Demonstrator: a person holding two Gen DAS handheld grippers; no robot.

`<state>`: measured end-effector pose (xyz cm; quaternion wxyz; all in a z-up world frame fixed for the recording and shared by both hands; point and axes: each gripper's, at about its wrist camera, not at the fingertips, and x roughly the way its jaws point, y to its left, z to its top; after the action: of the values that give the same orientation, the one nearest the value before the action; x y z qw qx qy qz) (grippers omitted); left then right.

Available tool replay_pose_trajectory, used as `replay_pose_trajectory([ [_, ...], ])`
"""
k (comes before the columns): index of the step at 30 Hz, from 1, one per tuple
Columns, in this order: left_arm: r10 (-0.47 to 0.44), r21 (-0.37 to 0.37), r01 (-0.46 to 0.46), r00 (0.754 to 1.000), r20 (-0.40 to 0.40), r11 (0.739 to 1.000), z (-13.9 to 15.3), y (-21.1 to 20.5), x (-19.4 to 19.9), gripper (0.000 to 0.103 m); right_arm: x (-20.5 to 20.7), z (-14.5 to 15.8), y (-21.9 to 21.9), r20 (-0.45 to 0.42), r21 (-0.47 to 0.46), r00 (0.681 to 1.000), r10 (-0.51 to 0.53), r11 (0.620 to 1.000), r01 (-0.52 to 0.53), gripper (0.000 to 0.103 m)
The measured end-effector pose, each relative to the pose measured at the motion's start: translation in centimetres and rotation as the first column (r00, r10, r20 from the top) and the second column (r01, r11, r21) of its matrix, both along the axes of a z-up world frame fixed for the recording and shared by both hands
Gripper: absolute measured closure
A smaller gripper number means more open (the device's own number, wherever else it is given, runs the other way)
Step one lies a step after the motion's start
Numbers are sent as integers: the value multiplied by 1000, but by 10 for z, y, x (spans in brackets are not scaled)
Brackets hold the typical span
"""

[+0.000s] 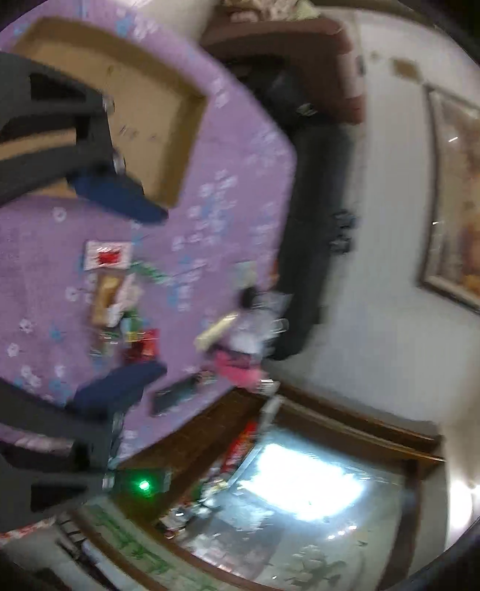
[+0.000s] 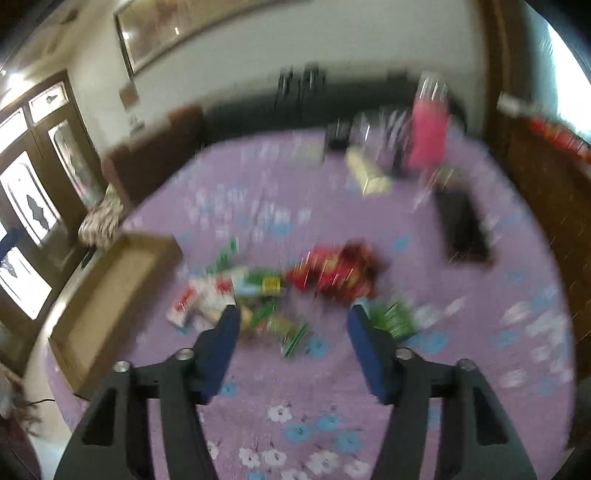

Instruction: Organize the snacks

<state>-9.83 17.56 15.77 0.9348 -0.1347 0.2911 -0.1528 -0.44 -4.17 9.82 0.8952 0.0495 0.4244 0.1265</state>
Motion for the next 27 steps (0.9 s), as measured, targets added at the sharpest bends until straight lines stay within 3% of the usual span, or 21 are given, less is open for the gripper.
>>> replay_pose_trajectory([
  [2,-40,-25,38,997,-73,999,-16,1,23,44,13,-21,9,-15,-31,999,34,999,-34,45],
  [6,-58,-20,55,986,-157,998,-37,-11,51,44,38,-47,24,-30,-56,996,89,994,-91,45],
  [12,-77,-10,77,956,-285,997,-72,-39,90,44,47,-61,27,-67,-18,984,163,986,-165,45],
  [14,-72,-2,76,948,-311,997,-86,-49,100,44,44,-60,31,-65,-25,983,171,985,-173,45],
  [17,-68,36,84,944,-323,996,-98,-65,110,44,41,-59,33,-79,-32,983,163,986,-166,67],
  [22,-49,120,90,951,-307,989,-103,-82,114,44,40,-58,19,-107,9,986,130,991,-130,70],
  [27,-55,212,139,931,-362,967,-122,-92,119,64,38,-58,10,-103,21,990,98,995,-97,72],
])
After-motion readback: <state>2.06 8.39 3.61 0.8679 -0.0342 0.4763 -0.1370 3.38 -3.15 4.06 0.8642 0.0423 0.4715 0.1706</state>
